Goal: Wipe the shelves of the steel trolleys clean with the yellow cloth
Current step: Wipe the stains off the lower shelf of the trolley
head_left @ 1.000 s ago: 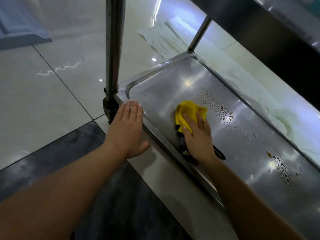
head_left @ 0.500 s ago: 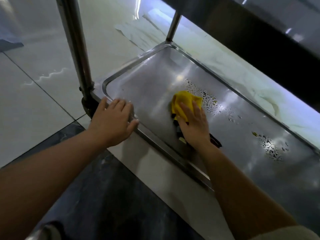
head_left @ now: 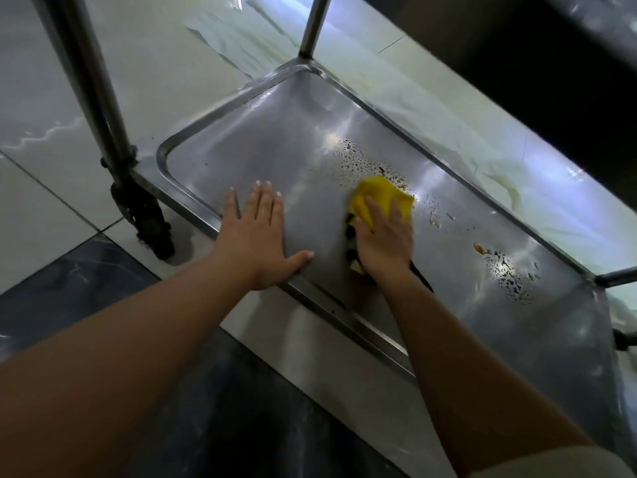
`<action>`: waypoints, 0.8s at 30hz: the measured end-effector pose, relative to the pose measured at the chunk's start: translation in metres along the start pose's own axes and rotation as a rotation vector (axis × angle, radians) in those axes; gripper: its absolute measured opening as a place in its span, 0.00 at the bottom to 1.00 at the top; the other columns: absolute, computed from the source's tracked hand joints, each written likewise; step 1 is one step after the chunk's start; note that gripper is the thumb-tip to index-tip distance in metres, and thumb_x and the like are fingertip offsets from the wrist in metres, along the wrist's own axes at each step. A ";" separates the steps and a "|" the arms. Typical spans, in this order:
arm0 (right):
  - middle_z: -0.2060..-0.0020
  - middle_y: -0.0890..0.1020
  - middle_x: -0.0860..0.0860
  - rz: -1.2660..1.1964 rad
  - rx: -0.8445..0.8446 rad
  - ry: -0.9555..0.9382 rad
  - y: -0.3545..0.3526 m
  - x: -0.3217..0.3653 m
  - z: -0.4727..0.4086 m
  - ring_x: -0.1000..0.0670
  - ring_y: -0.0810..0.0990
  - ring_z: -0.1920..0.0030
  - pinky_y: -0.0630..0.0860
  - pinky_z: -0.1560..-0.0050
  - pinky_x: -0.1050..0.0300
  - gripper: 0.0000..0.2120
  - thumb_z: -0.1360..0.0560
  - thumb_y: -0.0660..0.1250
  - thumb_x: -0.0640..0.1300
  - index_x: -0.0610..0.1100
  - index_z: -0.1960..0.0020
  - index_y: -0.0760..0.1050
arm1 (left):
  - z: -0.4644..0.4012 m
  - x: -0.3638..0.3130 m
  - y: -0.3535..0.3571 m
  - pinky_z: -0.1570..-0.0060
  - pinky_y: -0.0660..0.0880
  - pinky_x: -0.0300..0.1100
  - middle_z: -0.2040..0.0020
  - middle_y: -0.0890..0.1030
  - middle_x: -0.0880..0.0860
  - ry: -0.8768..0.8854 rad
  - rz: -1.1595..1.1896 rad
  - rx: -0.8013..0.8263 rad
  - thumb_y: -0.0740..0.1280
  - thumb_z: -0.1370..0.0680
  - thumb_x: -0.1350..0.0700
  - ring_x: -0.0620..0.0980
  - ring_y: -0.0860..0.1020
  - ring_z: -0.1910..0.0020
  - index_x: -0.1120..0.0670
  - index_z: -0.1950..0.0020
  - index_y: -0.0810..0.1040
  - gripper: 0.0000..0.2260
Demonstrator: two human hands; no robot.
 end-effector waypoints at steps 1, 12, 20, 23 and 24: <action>0.22 0.51 0.49 -0.015 0.021 -0.080 0.005 0.028 -0.010 0.41 0.49 0.24 0.48 0.25 0.44 0.22 0.20 0.53 0.57 0.61 0.26 0.57 | 0.000 0.000 0.001 0.27 0.40 0.62 0.23 0.37 0.62 -0.005 0.004 -0.006 0.39 0.29 0.26 0.58 0.36 0.23 0.60 0.23 0.36 0.48; 0.23 0.55 0.50 -0.107 0.086 -0.377 0.030 0.118 -0.064 0.42 0.53 0.24 0.53 0.26 0.44 0.23 0.22 0.57 0.57 0.62 0.27 0.60 | -0.003 0.013 0.008 0.26 0.38 0.58 0.22 0.39 0.58 -0.023 0.037 -0.046 0.35 0.34 0.22 0.54 0.38 0.23 0.58 0.23 0.37 0.51; 0.23 0.54 0.49 -0.097 -0.065 -0.023 0.001 -0.040 -0.009 0.42 0.50 0.24 0.47 0.25 0.45 0.22 0.20 0.55 0.54 0.60 0.26 0.58 | 0.005 0.005 0.006 0.26 0.41 0.60 0.22 0.38 0.61 -0.047 0.068 -0.075 0.37 0.31 0.24 0.57 0.37 0.23 0.60 0.24 0.34 0.50; 0.23 0.51 0.49 -0.041 -0.007 0.018 0.005 -0.034 -0.015 0.40 0.48 0.24 0.46 0.26 0.43 0.23 0.20 0.55 0.55 0.61 0.26 0.56 | 0.012 0.002 0.005 0.26 0.42 0.61 0.23 0.37 0.63 -0.120 0.127 -0.112 0.41 0.31 0.24 0.59 0.37 0.24 0.61 0.24 0.33 0.51; 0.22 0.50 0.49 -0.044 0.017 0.010 0.006 -0.024 -0.021 0.39 0.47 0.24 0.46 0.26 0.42 0.24 0.20 0.55 0.55 0.61 0.26 0.55 | 0.013 0.001 0.005 0.26 0.42 0.61 0.23 0.38 0.64 -0.131 0.128 -0.114 0.41 0.30 0.24 0.59 0.37 0.24 0.62 0.24 0.33 0.51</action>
Point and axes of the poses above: each hand's wrist, its own z-axis away from the middle knuckle, its own y-axis out of the palm, x = y × z, the point moved 7 cm from there along -z, towards the middle knuckle
